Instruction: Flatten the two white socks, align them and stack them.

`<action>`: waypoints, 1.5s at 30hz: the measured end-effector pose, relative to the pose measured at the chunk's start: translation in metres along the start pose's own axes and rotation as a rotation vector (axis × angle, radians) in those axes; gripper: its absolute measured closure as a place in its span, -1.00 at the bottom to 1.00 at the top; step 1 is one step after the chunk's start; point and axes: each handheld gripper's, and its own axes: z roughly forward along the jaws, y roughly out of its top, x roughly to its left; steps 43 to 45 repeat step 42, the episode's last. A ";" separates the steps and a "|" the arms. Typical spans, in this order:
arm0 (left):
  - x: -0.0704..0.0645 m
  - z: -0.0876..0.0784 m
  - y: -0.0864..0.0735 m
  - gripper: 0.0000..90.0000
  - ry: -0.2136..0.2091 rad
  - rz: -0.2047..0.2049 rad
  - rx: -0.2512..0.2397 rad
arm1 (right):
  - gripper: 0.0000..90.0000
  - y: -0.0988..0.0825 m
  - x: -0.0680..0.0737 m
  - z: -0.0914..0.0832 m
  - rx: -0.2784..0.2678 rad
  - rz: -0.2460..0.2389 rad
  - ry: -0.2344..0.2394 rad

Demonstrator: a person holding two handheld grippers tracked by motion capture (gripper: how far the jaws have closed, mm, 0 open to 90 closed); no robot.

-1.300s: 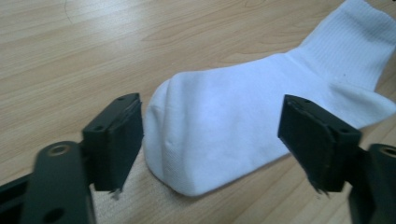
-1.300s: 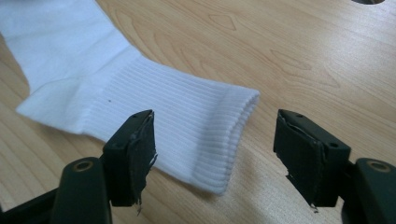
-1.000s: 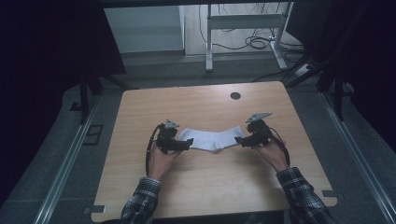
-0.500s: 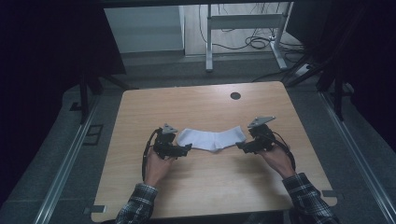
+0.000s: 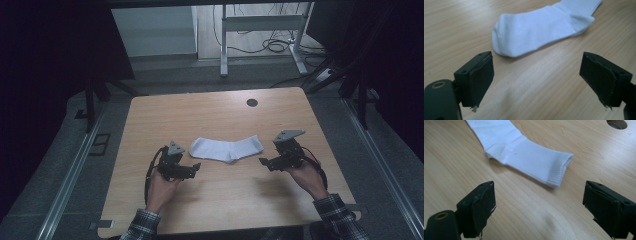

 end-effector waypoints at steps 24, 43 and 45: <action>-0.015 -0.018 -0.059 -0.72 -0.003 0.009 0.034 | -0.77 -0.051 0.015 -0.008 0.011 -0.013 0.001; -0.020 -0.006 -0.076 -0.72 0.017 0.036 0.064 | -0.86 -0.080 0.014 0.012 0.068 0.008 0.051; -0.020 -0.006 -0.076 -0.72 0.017 0.036 0.064 | -0.86 -0.080 0.014 0.012 0.068 0.008 0.051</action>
